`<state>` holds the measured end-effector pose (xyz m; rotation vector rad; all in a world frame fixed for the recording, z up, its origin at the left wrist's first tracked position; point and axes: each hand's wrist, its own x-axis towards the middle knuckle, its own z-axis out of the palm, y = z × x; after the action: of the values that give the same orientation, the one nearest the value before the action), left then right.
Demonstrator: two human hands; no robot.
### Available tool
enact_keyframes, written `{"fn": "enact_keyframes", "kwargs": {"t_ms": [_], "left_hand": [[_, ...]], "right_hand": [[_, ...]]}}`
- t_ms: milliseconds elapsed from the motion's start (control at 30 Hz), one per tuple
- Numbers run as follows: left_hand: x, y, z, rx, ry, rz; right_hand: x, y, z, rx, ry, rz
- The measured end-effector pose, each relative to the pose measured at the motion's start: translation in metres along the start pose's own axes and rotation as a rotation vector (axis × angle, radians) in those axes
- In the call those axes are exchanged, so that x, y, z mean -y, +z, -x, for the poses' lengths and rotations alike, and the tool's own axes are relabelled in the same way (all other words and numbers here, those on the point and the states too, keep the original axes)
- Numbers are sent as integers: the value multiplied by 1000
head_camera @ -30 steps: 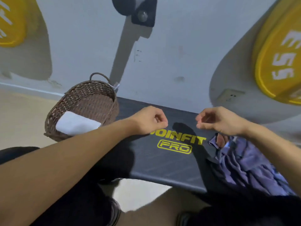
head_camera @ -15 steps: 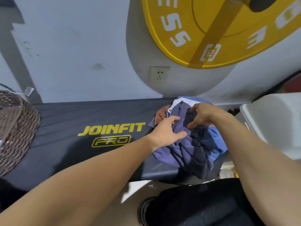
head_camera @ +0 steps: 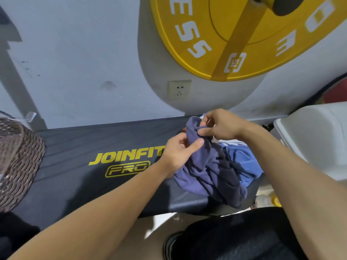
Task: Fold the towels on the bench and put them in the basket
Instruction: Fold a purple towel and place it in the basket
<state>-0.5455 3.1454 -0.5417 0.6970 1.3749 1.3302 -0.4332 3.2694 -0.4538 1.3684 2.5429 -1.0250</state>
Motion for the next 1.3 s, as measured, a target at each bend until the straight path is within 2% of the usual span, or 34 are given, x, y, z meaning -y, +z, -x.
{"fn": "enact_keyframes", "kwargs": {"t_ms": [100, 200, 367, 467, 567, 700, 767, 833, 900, 1033, 1167, 1233, 1300], "left_hand": [[-16, -16, 12, 47, 52, 178], [-39, -37, 24, 151, 88, 227], [-71, -91, 35, 214, -43, 293], [-87, -130, 47, 164, -113, 276], [-93, -168, 60, 36, -86, -4], [-94, -214, 76, -23, 1, -353], [-90, -233, 84, -59, 120, -616], [-79, -252, 89, -93, 213, -840], [-63, -265, 94, -91, 186, -924], [-32, -271, 97, 1, 150, -1085], [-22, -278, 98, 146, 67, -1281], [-27, -282, 98, 69, 91, -1266], [-37, -289, 93, -124, 152, -1180]], "right_hand": [[16, 10, 9, 7, -79, -378], [38, 19, 18, -11, -132, -622], [85, 35, 28, 128, -210, -917], [101, 44, 30, 126, -299, -712], [102, 53, 24, 128, -314, -283], [93, 79, 6, 375, -205, 161], [87, 95, -4, 466, -139, 302], [83, 115, -10, 480, -115, 331], [80, 141, -10, 464, -125, 314], [76, 193, -3, 422, -211, 468], [93, 203, -11, 409, -224, 395], [110, 196, -21, 367, -207, 239], [130, 182, -30, 287, -192, 27]]}}
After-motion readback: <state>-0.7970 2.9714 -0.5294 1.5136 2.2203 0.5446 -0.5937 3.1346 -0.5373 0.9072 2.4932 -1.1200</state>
